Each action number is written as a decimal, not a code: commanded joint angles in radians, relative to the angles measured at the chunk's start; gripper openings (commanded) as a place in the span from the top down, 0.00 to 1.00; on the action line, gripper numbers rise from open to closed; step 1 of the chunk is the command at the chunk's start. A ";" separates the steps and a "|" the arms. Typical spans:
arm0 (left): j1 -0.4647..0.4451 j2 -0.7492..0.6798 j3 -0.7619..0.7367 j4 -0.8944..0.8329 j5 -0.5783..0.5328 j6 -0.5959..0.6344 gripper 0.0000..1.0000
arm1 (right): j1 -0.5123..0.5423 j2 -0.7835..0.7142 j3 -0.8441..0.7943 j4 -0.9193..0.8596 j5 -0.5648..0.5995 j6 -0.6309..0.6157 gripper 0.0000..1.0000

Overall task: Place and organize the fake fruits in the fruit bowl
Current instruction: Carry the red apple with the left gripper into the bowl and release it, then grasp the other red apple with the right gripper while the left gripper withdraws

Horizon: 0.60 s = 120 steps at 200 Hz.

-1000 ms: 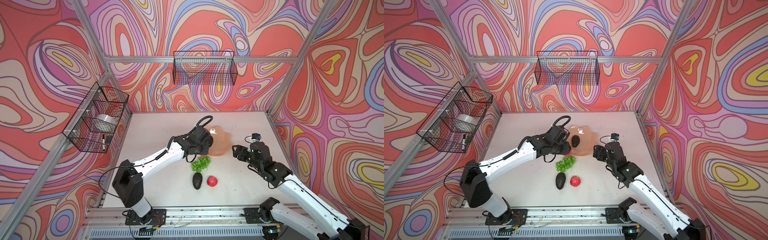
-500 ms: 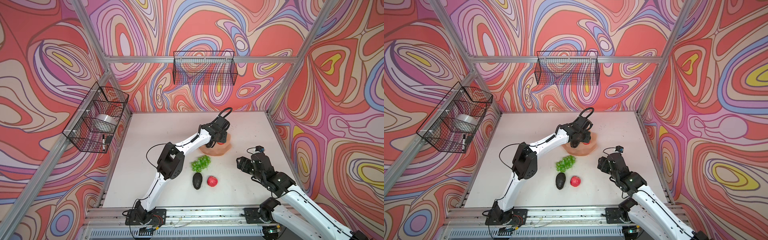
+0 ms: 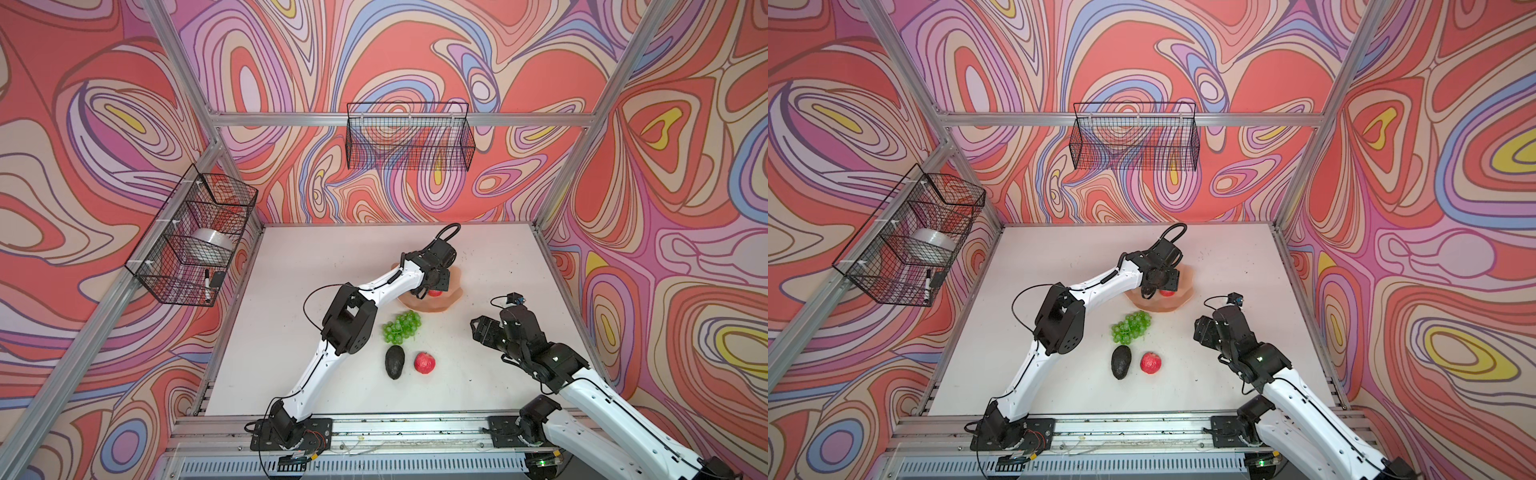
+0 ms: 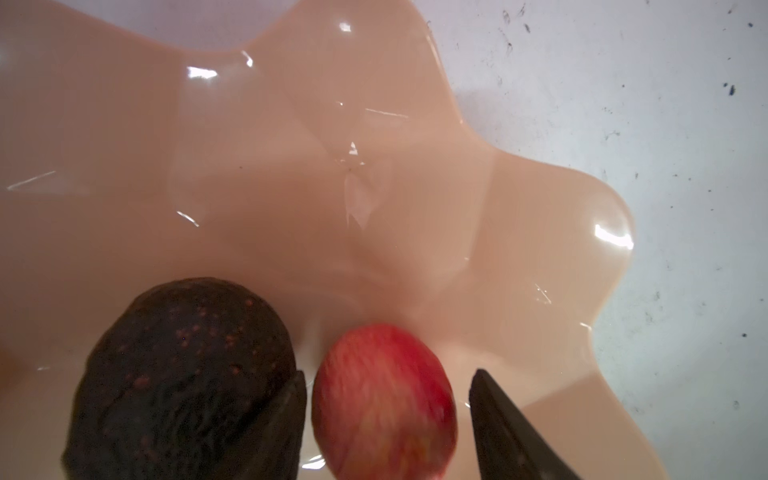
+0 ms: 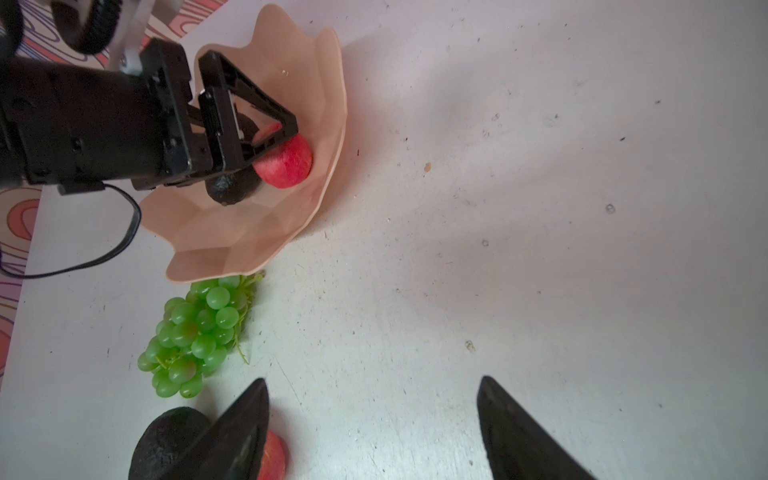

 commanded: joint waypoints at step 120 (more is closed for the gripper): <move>0.080 -1.013 -0.891 0.437 -0.358 -0.067 0.18 | 0.374 0.402 0.145 0.150 -0.107 -0.100 0.23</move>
